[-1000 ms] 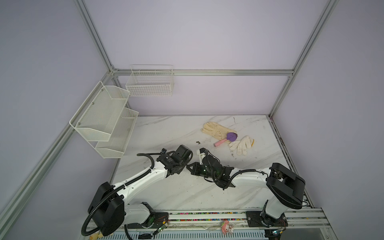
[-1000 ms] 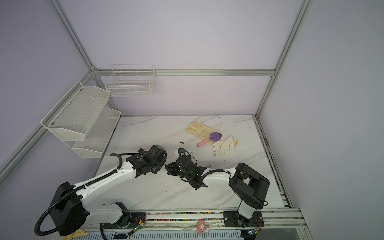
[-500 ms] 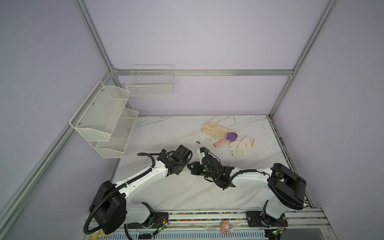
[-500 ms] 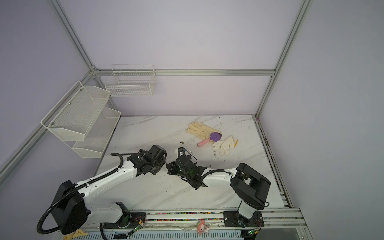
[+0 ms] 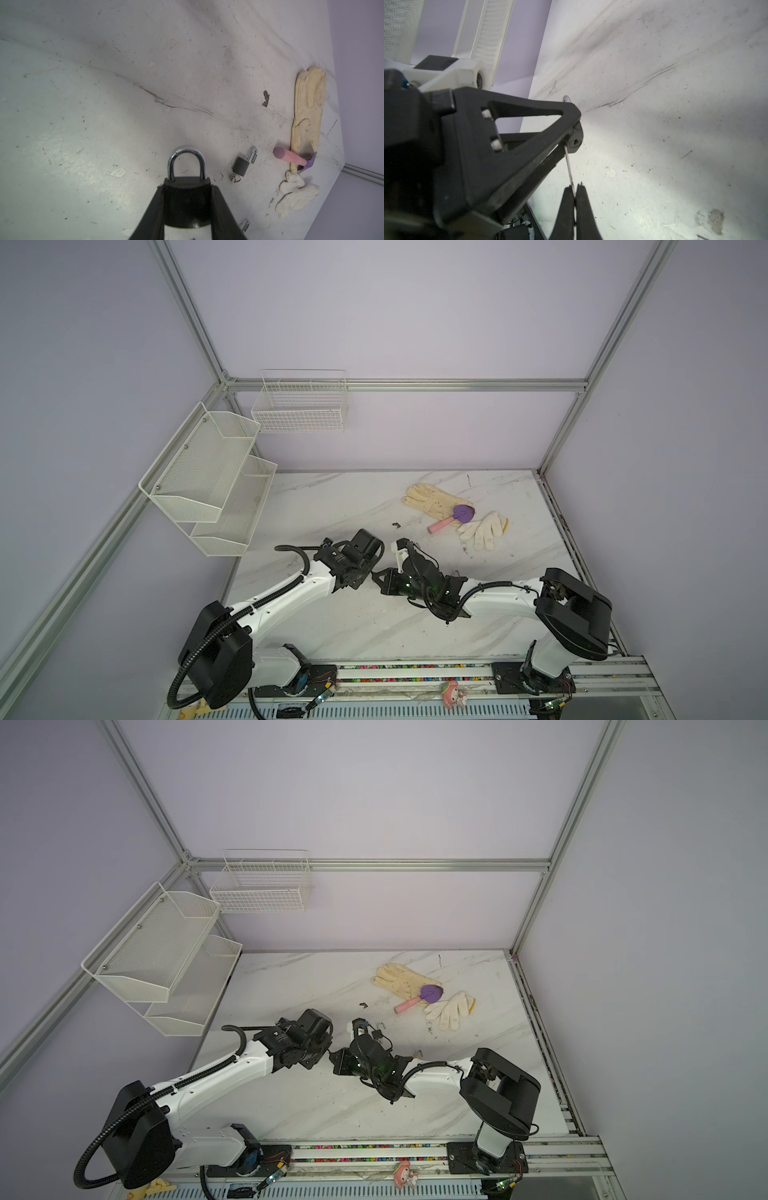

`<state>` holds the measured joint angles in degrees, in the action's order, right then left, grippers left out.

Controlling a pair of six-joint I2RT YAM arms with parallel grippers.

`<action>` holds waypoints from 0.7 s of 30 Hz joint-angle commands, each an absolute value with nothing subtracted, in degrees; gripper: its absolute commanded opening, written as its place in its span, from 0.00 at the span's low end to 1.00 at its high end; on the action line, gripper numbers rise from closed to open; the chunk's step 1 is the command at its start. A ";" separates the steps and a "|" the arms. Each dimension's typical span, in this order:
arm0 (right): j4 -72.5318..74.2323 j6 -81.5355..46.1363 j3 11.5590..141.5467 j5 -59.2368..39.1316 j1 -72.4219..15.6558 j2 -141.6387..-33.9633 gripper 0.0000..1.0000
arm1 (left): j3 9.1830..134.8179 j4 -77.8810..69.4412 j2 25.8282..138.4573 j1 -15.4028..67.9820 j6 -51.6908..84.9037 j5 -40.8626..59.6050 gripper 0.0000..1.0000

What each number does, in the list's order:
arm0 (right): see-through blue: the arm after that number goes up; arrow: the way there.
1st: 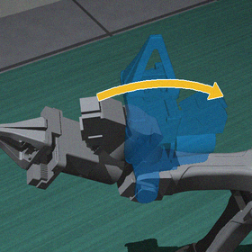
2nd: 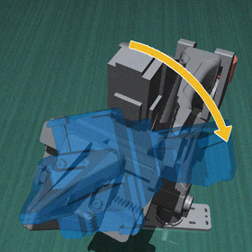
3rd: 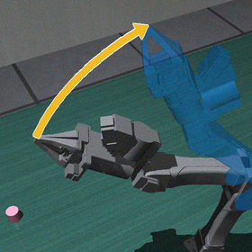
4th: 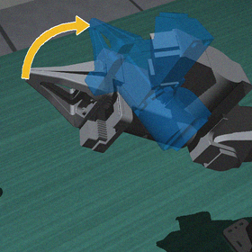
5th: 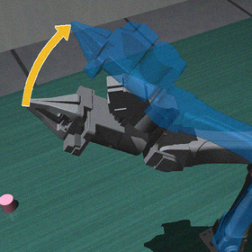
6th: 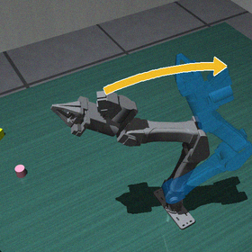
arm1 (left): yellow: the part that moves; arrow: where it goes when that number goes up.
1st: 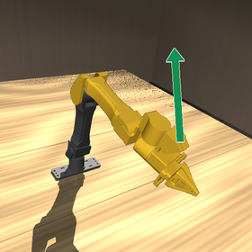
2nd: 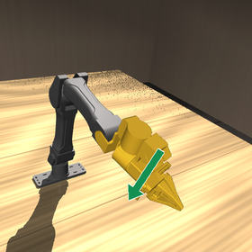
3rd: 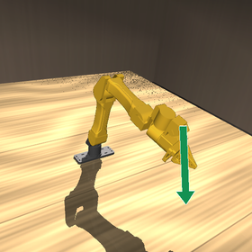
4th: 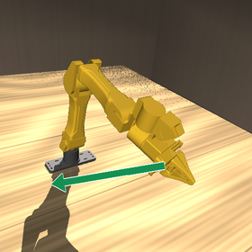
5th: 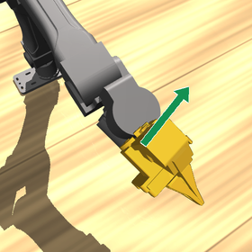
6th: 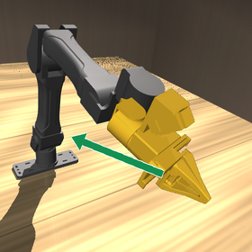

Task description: Unlock with the key

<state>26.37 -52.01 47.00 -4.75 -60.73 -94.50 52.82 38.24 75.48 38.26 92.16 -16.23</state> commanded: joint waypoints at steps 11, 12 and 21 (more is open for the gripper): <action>26.99 -50.57 48.16 -5.78 -59.68 -95.52 0.00 | 55.37 37.26 72.87 37.55 90.66 -16.96 0.00; 26.80 -50.56 48.72 -6.09 -59.68 -96.02 0.00 | 55.46 37.18 72.89 37.53 90.68 -16.95 0.00; 28.56 -50.18 49.57 -6.59 -59.77 -96.69 0.00 | 55.88 37.16 72.59 37.48 90.47 -16.44 0.00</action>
